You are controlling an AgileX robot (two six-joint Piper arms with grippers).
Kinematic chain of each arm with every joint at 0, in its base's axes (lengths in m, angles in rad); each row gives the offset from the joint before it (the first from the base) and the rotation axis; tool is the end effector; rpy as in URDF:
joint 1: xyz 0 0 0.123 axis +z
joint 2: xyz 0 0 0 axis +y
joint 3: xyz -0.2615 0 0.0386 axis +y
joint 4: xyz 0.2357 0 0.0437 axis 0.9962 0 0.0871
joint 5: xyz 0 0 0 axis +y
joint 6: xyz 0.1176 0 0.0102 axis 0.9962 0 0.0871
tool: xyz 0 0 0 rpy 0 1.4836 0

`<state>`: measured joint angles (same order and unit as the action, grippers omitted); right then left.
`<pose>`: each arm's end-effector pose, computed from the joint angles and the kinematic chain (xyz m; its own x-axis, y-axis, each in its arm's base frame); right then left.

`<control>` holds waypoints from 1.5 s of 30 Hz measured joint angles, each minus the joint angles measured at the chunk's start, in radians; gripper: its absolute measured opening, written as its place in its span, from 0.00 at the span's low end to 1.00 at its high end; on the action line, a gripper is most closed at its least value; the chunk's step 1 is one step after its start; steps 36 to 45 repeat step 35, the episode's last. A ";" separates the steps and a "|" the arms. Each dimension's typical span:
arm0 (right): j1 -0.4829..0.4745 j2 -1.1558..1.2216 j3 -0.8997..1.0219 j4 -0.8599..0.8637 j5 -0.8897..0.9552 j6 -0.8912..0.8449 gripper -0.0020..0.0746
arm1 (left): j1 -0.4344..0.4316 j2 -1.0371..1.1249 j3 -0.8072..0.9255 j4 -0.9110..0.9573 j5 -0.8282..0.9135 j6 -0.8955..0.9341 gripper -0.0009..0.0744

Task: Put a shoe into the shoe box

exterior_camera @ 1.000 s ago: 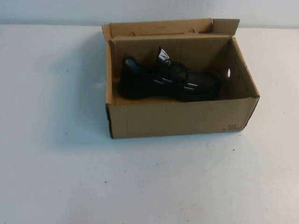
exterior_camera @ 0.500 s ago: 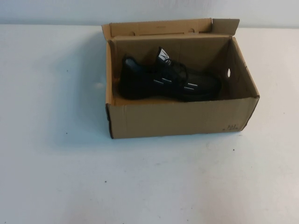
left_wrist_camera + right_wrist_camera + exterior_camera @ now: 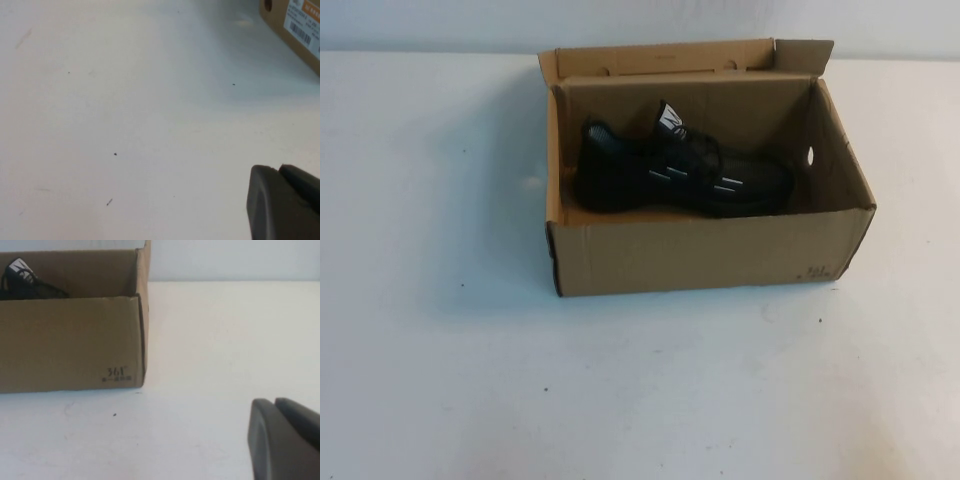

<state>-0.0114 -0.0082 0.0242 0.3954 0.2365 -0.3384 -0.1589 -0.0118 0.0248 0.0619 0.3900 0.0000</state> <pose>0.0909 0.0096 0.1820 -0.1506 0.0486 -0.9874 -0.0709 0.9957 0.0598 0.0858 -0.0109 0.1625 -0.2977 0.1057 -0.9488 0.1534 0.9862 0.0617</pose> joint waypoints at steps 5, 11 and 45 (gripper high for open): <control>0.000 0.000 0.002 -0.048 0.039 0.129 0.01 | 0.000 0.000 0.000 0.002 0.000 0.000 0.01; 0.000 0.000 0.002 -0.211 0.147 0.283 0.01 | 0.000 0.000 0.000 0.004 0.000 0.000 0.01; -0.002 0.000 0.002 -0.237 0.154 0.302 0.01 | 0.000 0.000 0.000 0.004 0.000 0.000 0.01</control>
